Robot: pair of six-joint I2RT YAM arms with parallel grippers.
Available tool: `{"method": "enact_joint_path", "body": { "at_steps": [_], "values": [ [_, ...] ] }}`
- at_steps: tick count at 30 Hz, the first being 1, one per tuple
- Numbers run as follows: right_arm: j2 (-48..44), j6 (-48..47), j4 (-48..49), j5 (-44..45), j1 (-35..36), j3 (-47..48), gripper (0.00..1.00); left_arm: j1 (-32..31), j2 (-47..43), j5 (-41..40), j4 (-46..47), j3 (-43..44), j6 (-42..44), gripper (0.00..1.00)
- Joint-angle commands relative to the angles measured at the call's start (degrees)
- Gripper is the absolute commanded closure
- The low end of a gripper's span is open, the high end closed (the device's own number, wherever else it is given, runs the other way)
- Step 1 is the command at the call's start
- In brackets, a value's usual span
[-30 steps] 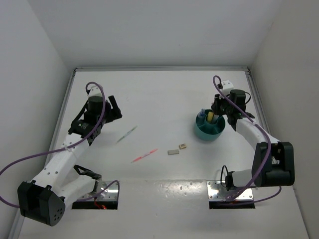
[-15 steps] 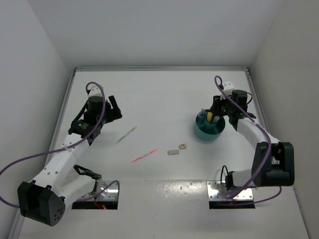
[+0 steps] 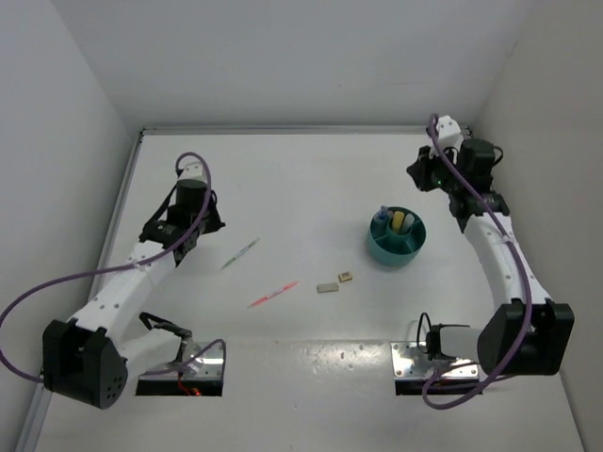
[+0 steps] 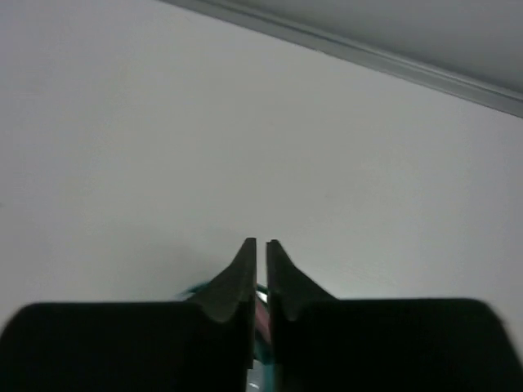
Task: Sort the stationery into containers
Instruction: Place the pen in the storage box, then pick up the pen from the center of the board.
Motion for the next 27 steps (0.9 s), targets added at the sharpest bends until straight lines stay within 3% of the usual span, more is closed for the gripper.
{"method": "enact_joint_path", "body": {
  "at_steps": [1,2,3,4,5,6,7,8,11,13,14,19,27],
  "values": [
    [0.12,-3.31,-12.77,-19.87,0.48,8.92,0.97,0.11,8.40,4.59,-1.96,1.99,3.42,0.80],
    [1.09,-6.03,-16.75,-26.37,1.01,10.33,0.98,0.11,10.62,7.21,-2.58,2.69,7.44,0.67],
    [1.79,-11.02,-19.66,-37.05,1.01,11.30,0.88,0.11,12.64,13.94,-2.59,3.40,9.92,0.41],
    [2.32,-12.46,-22.12,-40.81,1.53,11.31,0.49,-0.85,14.66,16.01,-3.54,3.40,11.59,0.32],
    [2.33,-13.43,-22.15,-45.28,1.54,10.62,0.37,-1.47,18.60,17.07,-4.42,4.36,13.87,0.29],
    [1.72,-14.05,-21.54,-45.33,2.15,8.52,0.33,-2.43,20.29,15.34,-5.56,6.46,14.77,0.28],
    [1.02,-14.05,-20.49,-44.63,2.94,7.54,0.34,-3.23,21.61,13.59,-6.62,7.44,15.30,0.28],
    [-0.38,-14.84,-19.00,-42.45,3.47,6.66,0.53,-4.02,22.50,11.74,-7.24,8.06,15.30,0.28],
    [-1.53,-16.77,-18.46,-39.62,4.00,4.29,0.87,-5.25,24.87,8.47,-7.24,9.55,16.09,0.34],
    [-1.54,-16.78,-18.46,-39.62,4.00,3.41,0.89,-5.95,28.72,7.77,-7.24,11.39,17.41,0.50],
    [-1.54,-16.78,-18.46,-39.62,4.00,2.88,0.89,-6.74,30.14,7.77,-7.94,12.10,18.19,0.52],
    [-1.54,-16.78,-18.28,-39.62,4.53,2.08,0.88,-9.03,34.62,4.97,-8.65,15.26,20.31,0.45],
    [-1.01,-18.01,-19.34,-39.62,4.53,2.08,0.83,-9.04,37.88,3.21,-8.12,17.20,21.45,0.45]
  ]
}}
